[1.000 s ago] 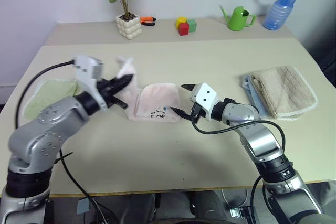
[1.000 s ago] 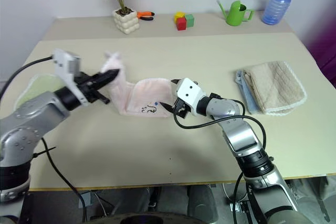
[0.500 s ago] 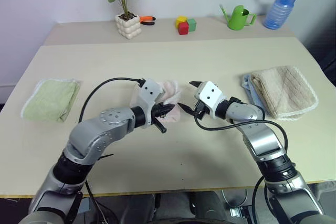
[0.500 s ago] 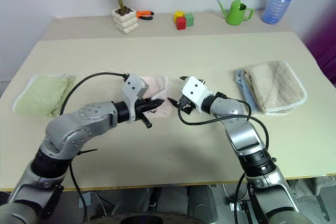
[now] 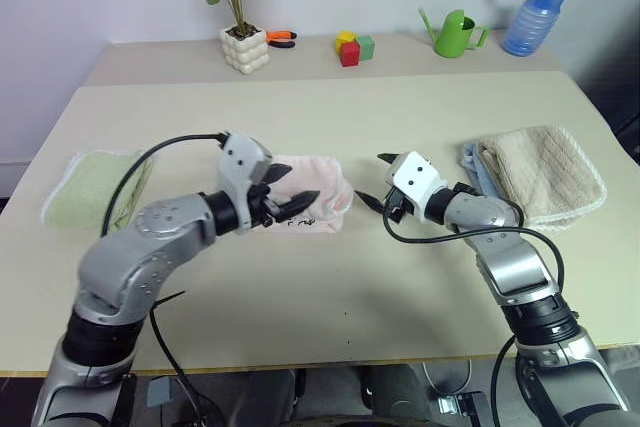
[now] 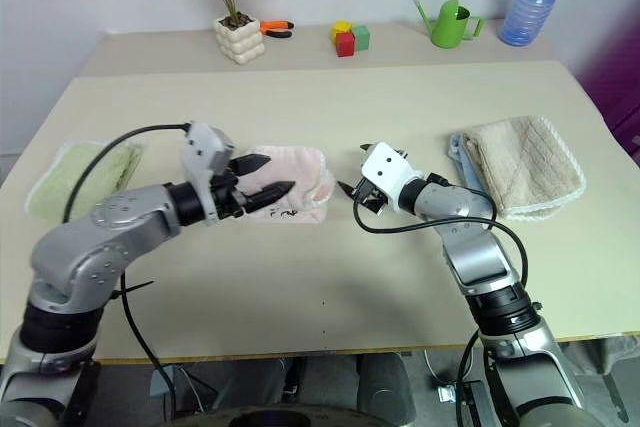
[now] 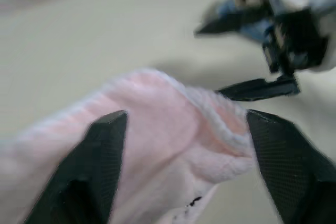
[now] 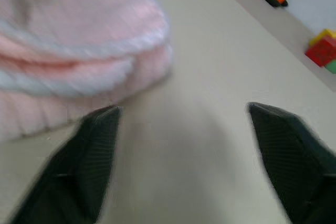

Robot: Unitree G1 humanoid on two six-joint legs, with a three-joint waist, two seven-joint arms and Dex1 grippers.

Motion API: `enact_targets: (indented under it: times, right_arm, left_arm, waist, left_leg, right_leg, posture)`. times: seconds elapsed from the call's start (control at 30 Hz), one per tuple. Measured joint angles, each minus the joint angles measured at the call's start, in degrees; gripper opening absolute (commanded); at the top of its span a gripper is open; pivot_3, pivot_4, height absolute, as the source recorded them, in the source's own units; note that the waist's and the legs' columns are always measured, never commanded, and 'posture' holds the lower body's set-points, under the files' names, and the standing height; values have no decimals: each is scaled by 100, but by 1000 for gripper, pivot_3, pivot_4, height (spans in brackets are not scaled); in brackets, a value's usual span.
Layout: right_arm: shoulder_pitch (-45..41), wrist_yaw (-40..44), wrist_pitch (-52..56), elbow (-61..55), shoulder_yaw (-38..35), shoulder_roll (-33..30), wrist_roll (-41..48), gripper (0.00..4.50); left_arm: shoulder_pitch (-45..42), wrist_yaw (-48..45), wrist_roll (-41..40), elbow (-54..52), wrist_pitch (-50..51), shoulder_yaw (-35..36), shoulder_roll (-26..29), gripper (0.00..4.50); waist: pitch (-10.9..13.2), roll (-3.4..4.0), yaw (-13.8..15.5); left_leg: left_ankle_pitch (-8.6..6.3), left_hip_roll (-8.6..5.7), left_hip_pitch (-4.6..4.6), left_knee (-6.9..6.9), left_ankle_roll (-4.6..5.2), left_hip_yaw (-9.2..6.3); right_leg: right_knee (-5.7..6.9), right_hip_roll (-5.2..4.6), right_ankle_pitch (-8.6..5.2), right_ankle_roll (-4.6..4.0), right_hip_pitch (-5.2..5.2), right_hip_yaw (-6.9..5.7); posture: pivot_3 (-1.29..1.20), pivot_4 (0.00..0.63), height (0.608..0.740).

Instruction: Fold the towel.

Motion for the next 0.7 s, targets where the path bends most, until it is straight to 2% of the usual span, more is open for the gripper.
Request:
enact_targets:
  times: [0.1,0.17,0.37,0.47,0.57,0.7]
  right_arm:
    - [-54,-8,156,0,-330,20,207,816]
    - [-183,-37,227,-1,-401,137,313,32]
    - [-520,-11,681,-197,-452,787,992,32]
    - [-674,-100,1013,-213,-443,1358,1379,32]
    - [-771,-21,1083,-168,195,1449,1225,32]
    - [-472,-31,1110,408,765,1413,842,32]
  left_arm:
    - [-187,100,126,324,-211,574,179,449]
    - [-229,202,445,530,-343,501,212,449]
    - [-245,281,1291,1015,-820,-300,-74,449]
    - [-244,248,1647,1198,-1000,-733,-285,449]
    - [-168,321,1975,1566,-1074,-1232,-737,449]
    - [112,281,2264,1755,-1234,-1446,-812,449]
  waist:
    - [0,0,0]
    - [0,0,-2]
    - [0,0,-8]
    - [0,0,-13]
    - [-4,0,-17]
    - [-4,1,-29]
  left_leg:
    - [0,0,5,1,0,0]
    - [0,-1,6,0,0,0]
    - [0,-1,1,-3,0,-1]
    - [0,-1,2,-2,0,-1]
    - [0,0,4,-3,0,-1]
    - [0,-1,0,-3,0,0]
  right_leg:
    - [1,1,0,0,4,0]
    - [1,1,1,0,5,0]
    - [-4,1,1,-1,1,0]
    - [-1,1,1,-1,0,1]
    - [0,3,1,-1,1,0]
    - [1,2,1,-1,-5,1]
  posture:
    - [0,150,732]
    - [0,150,732]
    - [0,150,732]
    - [0,150,732]
    - [0,150,732]
    - [0,150,732]
